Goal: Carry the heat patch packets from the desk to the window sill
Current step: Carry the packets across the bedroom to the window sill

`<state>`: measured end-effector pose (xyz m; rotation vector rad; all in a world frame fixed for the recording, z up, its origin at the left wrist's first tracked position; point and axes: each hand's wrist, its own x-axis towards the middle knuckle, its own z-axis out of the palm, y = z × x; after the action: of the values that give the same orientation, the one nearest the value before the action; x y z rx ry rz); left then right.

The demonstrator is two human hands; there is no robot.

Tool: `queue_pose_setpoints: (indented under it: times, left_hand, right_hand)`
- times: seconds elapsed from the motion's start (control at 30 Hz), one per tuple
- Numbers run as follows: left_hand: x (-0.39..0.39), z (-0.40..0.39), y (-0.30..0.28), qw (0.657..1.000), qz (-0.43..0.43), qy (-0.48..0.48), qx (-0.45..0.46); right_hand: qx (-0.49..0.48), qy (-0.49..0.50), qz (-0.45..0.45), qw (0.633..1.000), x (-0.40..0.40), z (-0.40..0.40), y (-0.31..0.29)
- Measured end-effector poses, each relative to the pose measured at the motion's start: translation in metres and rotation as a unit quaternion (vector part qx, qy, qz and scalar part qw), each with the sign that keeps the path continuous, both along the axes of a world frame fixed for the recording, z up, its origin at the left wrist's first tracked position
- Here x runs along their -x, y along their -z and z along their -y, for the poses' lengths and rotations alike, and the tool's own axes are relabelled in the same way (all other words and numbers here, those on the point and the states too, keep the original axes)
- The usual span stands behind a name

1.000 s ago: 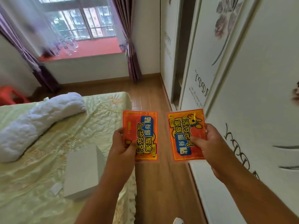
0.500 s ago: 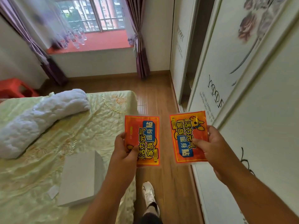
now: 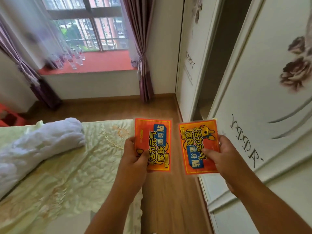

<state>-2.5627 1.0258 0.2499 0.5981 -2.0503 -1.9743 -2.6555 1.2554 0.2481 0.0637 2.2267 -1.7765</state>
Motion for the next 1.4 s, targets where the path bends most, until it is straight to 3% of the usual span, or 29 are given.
queue_pose_setpoints:
  times: [0.3,0.83,1.13,1.4]
  left_hand:
    - [0.111,0.062,-0.005,1.0,0.003,-0.021,0.003]
    - [0.319,0.078,-0.006,0.994,0.034,-0.104,-0.005]
    - [0.392,0.096,-0.002,0.991,0.037,-0.128,-0.031]
    - [0.474,0.133,0.009,0.995,0.033,-0.078,-0.05]
  right_hand:
    - [0.013,-0.01,0.005,1.0,0.111,0.064,0.009]
    - [0.046,-0.077,0.029,0.996,0.382,0.116,0.017]
    - [0.045,-0.087,0.055,0.994,0.459,0.132,0.025]
    - [0.016,-0.058,0.037,0.998,0.524,0.155,0.027]
